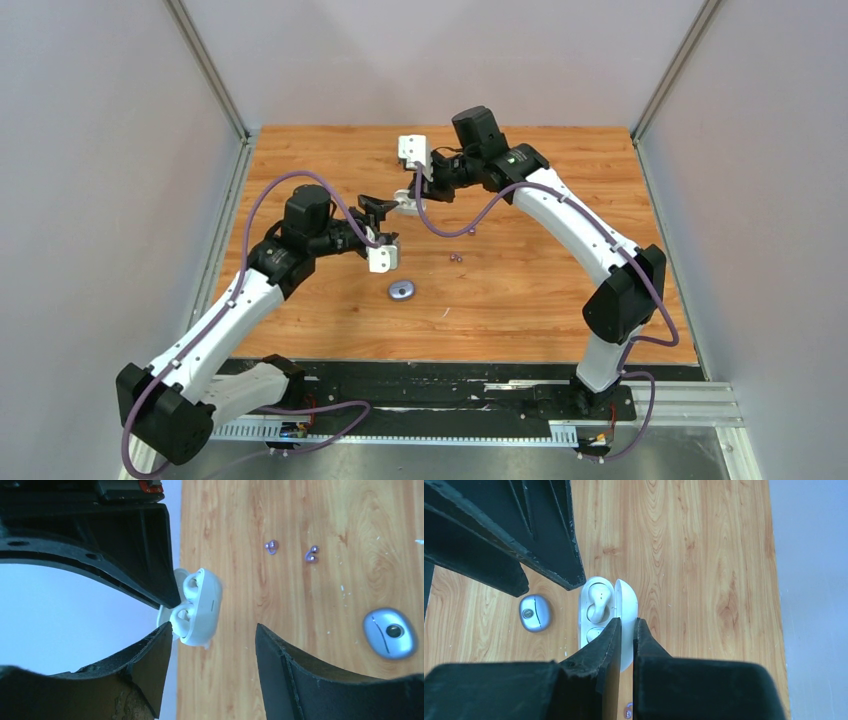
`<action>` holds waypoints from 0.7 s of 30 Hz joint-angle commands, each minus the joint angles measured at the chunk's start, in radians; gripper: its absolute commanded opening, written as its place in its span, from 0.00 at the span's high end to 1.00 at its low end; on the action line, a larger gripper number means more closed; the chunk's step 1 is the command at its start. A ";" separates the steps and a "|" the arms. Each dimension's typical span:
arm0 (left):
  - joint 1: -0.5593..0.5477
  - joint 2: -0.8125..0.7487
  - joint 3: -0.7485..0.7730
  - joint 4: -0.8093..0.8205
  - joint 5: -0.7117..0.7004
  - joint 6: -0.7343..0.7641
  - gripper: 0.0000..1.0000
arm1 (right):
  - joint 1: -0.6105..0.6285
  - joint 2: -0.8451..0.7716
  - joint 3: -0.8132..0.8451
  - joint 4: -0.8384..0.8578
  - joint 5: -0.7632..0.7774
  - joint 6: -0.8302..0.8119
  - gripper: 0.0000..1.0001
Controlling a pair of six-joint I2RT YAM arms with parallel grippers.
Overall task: Insert the wireless bluetooth earbuds into the charging case
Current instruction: Place the earbud in the charging case.
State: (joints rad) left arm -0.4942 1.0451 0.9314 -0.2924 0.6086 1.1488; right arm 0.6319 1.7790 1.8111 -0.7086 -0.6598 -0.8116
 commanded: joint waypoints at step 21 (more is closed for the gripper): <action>0.003 0.051 0.023 0.115 0.001 0.134 0.28 | 0.018 0.007 0.076 0.006 -0.043 0.014 1.00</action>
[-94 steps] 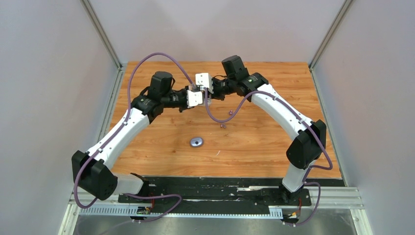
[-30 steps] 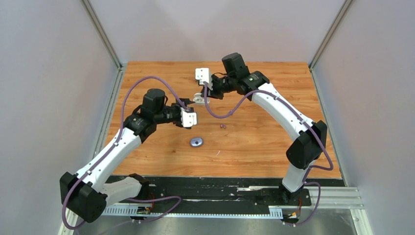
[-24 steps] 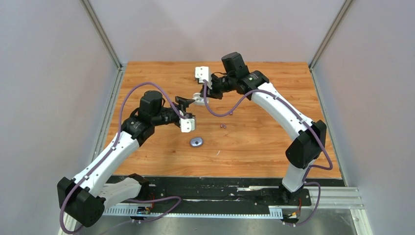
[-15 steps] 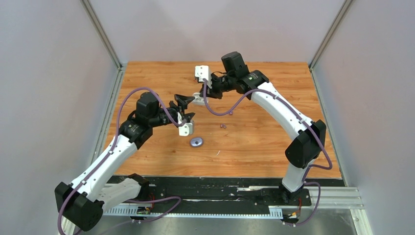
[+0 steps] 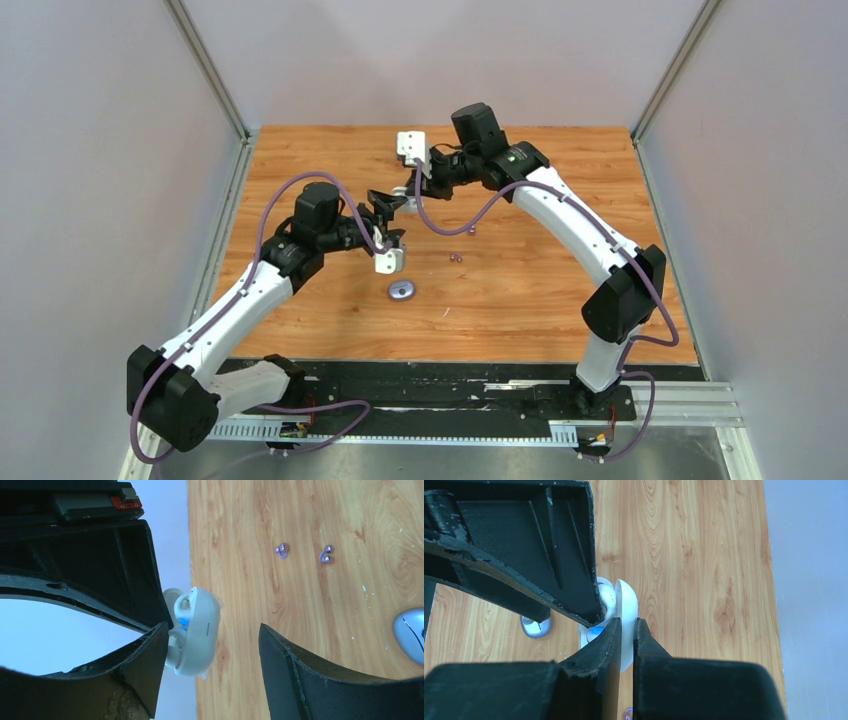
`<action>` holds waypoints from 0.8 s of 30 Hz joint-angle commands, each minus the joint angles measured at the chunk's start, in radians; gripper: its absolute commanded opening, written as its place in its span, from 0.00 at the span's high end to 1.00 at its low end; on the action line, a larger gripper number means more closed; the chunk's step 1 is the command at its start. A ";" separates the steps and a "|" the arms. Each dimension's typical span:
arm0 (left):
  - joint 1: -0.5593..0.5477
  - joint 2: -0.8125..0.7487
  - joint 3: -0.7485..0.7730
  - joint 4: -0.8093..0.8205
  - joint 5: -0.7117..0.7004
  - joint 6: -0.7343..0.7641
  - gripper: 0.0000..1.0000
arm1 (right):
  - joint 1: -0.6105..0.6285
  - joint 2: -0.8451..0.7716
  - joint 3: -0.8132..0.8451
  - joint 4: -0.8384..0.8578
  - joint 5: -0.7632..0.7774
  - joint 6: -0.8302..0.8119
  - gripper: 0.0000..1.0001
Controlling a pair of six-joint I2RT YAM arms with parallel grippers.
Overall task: Insert the wireless bluetooth earbuds into the charging case
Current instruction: Place the earbud in the charging case.
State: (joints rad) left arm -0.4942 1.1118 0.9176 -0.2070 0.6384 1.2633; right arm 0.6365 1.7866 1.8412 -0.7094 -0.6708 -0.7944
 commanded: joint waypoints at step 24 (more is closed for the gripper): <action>0.003 -0.046 -0.002 -0.057 -0.127 0.040 0.28 | 0.014 -0.009 0.047 0.012 -0.034 0.006 1.00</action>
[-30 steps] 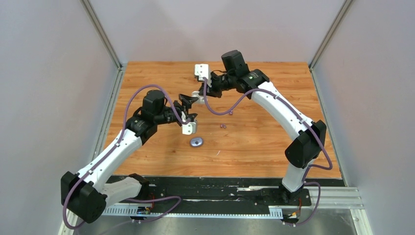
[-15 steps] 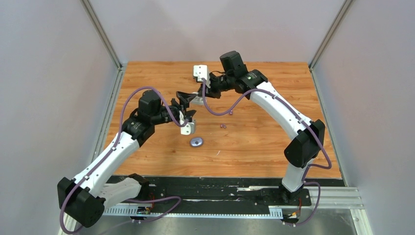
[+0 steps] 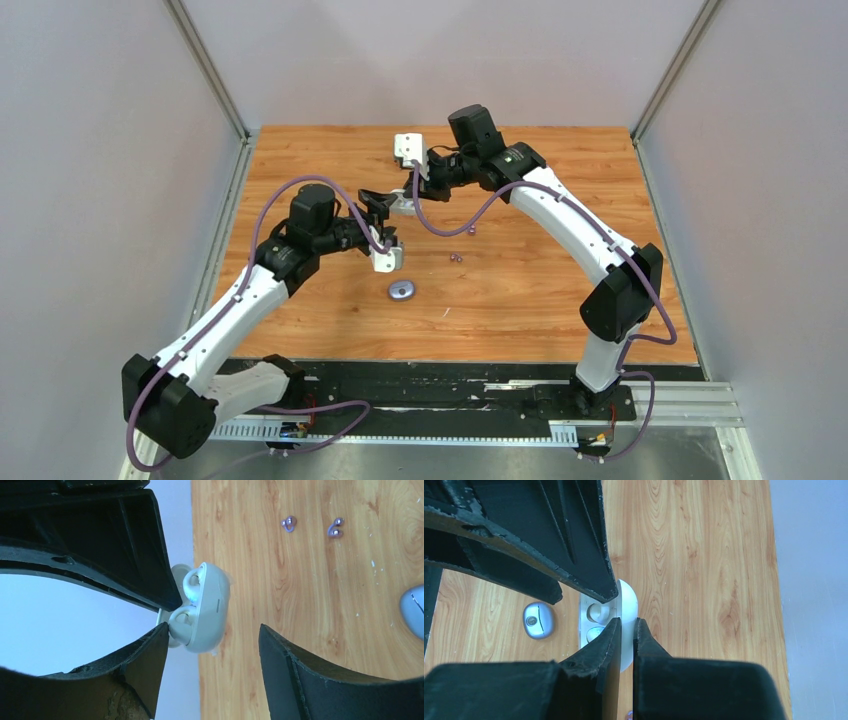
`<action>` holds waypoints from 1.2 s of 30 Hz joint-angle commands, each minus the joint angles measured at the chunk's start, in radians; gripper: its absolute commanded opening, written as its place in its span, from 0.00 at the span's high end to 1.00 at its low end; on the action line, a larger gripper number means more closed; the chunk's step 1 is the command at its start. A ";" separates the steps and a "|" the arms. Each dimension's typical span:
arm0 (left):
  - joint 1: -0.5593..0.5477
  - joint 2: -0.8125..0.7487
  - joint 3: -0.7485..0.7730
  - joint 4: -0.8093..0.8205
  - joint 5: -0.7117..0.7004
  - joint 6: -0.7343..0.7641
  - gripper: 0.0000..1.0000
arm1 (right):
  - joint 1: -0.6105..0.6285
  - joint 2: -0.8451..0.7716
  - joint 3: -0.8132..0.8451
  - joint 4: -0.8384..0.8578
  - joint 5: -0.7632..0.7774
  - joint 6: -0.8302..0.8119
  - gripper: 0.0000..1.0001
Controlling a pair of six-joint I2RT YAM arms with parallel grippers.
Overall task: Insert the wireless bluetooth earbuds into the charging case
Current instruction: Place the earbud in the charging case.
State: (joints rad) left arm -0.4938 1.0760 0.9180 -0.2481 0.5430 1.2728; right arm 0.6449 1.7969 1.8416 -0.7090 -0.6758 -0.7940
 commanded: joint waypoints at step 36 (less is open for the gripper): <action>0.174 0.126 0.385 -0.272 0.293 -0.751 0.60 | 0.021 -0.018 0.050 0.034 0.028 -0.029 1.00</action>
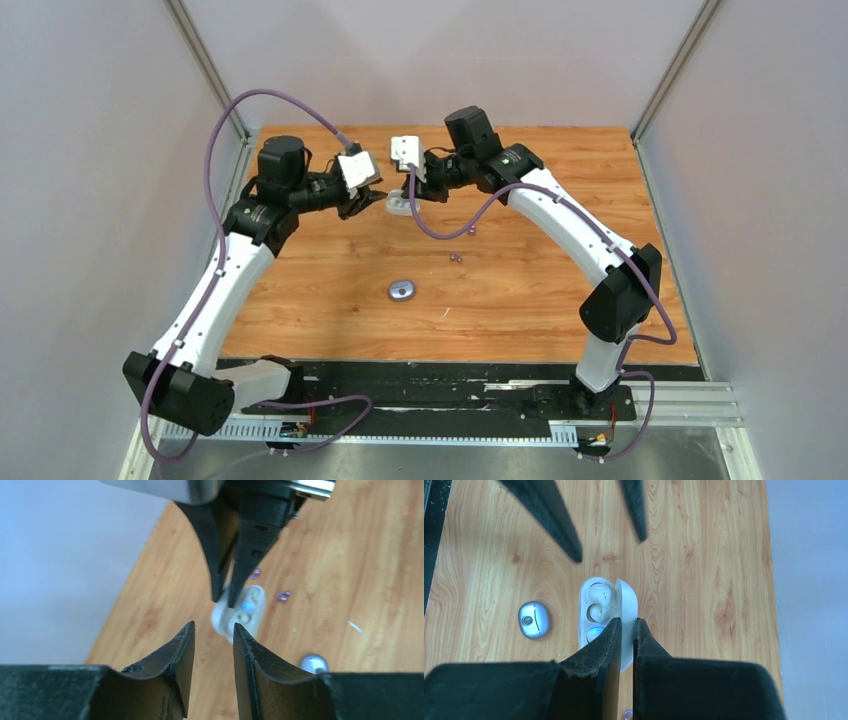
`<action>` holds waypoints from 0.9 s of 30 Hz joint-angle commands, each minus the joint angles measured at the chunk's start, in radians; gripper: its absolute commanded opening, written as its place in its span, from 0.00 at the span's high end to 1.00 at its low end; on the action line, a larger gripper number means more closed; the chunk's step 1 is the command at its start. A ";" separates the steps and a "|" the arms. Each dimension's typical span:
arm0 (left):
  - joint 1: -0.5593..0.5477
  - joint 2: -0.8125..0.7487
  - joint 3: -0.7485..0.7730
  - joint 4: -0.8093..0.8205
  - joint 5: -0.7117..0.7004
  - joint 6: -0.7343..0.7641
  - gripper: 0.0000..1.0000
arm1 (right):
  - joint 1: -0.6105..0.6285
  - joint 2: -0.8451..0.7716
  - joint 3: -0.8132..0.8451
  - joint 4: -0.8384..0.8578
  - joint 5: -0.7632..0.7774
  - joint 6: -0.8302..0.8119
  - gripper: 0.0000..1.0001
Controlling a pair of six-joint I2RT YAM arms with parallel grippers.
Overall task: Insert the wireless bluetooth earbuds into the charging case
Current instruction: Place the earbud in the charging case.
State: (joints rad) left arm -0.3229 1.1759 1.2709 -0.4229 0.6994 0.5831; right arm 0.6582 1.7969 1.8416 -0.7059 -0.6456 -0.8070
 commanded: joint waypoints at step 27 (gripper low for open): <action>-0.033 0.142 0.029 -0.115 0.095 0.059 0.56 | 0.032 -0.014 0.064 0.037 0.024 -0.060 1.00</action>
State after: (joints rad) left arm -0.3397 1.2934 1.2713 -0.4988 0.8097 0.5766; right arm 0.6796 1.7969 1.8545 -0.7048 -0.6109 -0.8536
